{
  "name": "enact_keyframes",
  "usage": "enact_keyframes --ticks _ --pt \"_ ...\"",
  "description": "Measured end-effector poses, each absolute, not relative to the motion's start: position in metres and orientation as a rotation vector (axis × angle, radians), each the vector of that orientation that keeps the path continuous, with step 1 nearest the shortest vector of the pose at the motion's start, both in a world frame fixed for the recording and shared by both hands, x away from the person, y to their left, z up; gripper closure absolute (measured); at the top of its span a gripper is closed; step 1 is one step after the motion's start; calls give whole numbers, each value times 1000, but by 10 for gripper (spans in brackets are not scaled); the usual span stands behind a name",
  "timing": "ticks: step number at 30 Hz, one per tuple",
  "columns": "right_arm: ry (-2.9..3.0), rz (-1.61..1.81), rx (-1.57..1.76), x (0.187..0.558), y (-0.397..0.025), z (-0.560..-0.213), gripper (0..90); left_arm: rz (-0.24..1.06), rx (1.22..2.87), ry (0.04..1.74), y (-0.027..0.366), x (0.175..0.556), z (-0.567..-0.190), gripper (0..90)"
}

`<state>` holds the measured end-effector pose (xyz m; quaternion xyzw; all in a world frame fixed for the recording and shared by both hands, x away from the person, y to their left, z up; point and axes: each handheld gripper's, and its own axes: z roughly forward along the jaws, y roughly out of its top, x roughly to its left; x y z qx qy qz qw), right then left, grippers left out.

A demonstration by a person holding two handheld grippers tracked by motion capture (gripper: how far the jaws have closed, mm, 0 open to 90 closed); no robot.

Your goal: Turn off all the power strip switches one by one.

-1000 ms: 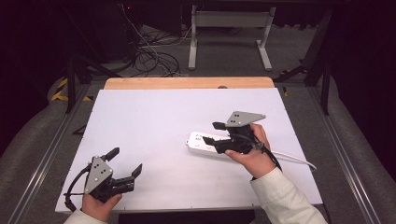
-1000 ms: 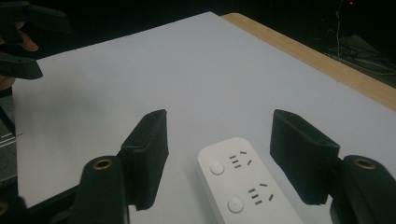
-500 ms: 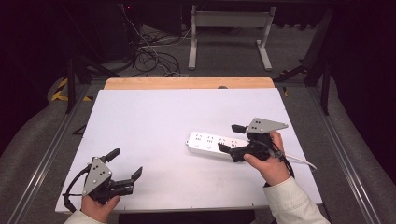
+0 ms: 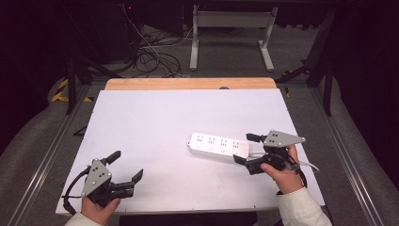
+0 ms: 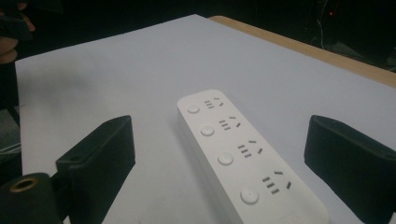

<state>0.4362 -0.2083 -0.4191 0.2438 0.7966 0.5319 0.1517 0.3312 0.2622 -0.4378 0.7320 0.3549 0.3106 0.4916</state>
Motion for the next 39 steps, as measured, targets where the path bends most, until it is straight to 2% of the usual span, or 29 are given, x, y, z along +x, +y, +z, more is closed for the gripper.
enact_keyframes --ticks 28,39 --pt "2301 1362 864 417 -252 -480 83 788 1796 868 263 327 -445 85" --pt "2284 1343 884 414 -253 -487 79 790 1796 887 263 331 -448 85"
